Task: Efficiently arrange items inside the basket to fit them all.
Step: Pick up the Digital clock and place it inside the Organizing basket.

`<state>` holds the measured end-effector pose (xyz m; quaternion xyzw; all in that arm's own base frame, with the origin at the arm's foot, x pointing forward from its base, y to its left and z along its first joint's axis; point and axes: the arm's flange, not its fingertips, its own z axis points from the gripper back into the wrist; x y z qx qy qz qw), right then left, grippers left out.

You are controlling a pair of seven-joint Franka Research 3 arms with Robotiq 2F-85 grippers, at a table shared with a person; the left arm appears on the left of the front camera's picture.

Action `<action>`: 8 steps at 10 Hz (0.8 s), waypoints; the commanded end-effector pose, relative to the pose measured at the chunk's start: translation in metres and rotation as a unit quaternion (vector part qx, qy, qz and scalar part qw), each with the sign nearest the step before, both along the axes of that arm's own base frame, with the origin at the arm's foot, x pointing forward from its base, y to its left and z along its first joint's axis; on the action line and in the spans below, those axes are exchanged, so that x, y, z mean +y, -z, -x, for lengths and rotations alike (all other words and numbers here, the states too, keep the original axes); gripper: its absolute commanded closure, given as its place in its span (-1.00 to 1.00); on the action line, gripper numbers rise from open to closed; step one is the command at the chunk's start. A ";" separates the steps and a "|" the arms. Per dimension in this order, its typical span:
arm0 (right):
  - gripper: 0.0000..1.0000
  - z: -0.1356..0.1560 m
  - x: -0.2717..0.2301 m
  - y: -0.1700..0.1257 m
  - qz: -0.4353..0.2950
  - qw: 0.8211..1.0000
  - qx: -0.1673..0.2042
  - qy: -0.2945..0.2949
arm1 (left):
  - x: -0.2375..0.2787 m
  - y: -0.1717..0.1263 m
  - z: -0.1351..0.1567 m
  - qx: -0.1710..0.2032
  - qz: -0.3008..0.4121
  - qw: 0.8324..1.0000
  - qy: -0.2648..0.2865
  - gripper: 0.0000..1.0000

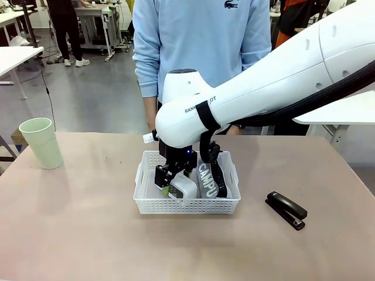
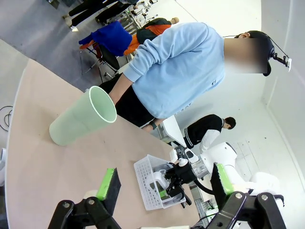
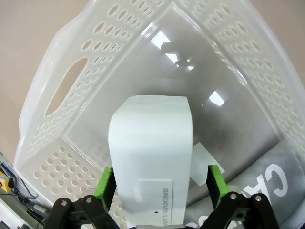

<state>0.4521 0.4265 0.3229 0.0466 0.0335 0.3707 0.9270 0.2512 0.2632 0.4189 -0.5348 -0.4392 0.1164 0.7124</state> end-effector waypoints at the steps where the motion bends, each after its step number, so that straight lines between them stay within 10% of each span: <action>1: -1.00 0.008 -0.009 -0.003 -0.007 1.000 -0.017 0.008 | -0.001 0.000 0.002 -0.010 -0.005 1.000 0.004 -1.00; 5: -1.00 0.007 -0.011 -0.011 -0.014 0.999 -0.016 0.025 | -0.001 0.000 0.002 -0.010 -0.005 1.000 0.004 -1.00; 8: -1.00 0.040 -0.106 -0.108 -0.120 0.984 -0.048 0.122 | -0.001 0.000 0.002 -0.010 -0.005 1.000 0.004 -1.00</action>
